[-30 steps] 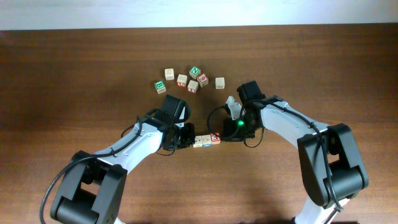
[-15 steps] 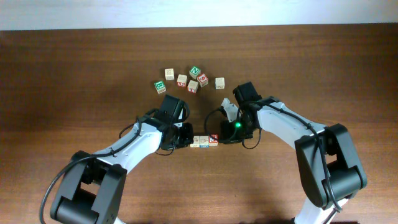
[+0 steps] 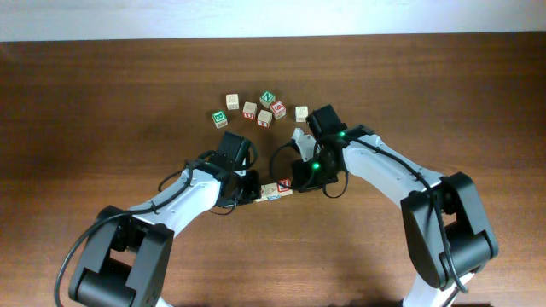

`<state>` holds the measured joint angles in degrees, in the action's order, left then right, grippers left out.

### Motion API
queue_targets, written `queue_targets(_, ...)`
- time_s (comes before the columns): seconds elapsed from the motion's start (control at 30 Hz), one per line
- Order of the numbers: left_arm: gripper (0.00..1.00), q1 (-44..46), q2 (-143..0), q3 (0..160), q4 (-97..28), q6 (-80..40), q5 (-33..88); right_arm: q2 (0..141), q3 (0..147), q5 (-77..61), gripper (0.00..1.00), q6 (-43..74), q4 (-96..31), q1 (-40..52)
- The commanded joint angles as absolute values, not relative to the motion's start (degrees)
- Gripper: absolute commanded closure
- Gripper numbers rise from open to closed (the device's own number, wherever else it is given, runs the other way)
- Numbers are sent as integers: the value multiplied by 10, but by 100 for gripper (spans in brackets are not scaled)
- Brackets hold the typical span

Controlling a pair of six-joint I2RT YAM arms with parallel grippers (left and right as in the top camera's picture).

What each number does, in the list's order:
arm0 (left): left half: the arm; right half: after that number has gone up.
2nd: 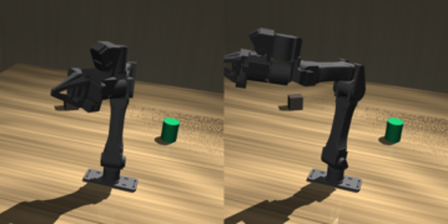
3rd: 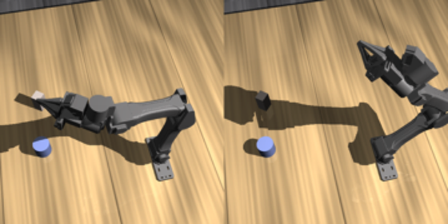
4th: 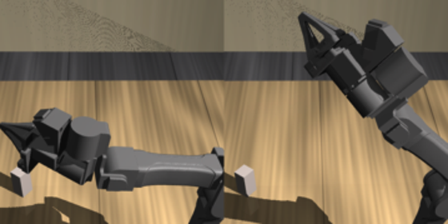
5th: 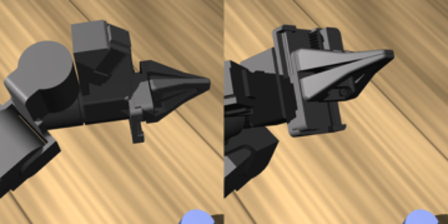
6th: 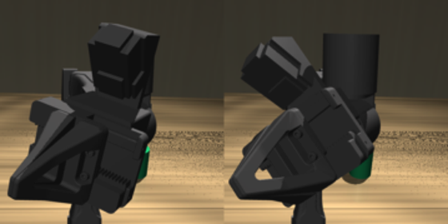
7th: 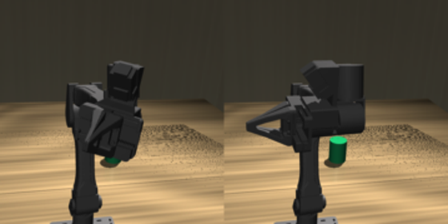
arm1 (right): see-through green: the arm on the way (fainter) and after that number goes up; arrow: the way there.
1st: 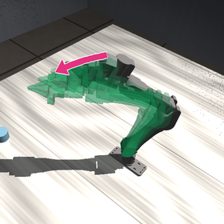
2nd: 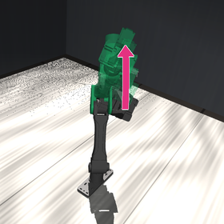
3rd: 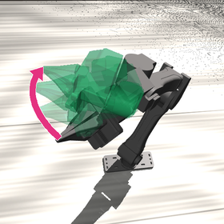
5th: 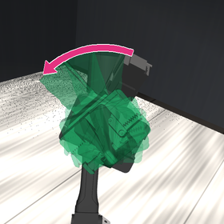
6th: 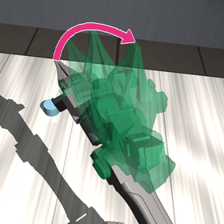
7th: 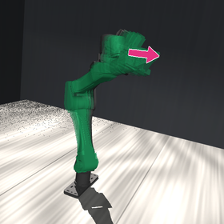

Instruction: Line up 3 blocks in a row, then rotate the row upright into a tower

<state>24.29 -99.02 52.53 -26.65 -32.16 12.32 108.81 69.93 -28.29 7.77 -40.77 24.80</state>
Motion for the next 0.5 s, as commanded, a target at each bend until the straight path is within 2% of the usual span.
queue_targets(0.0,100,255,-994,532,-251,-314,185,1071,730,-353,96,80,-406,289)
queue_targets(0.47,100,255,-994,532,-249,-314,184,1071,753,-354,96,100,-418,335)
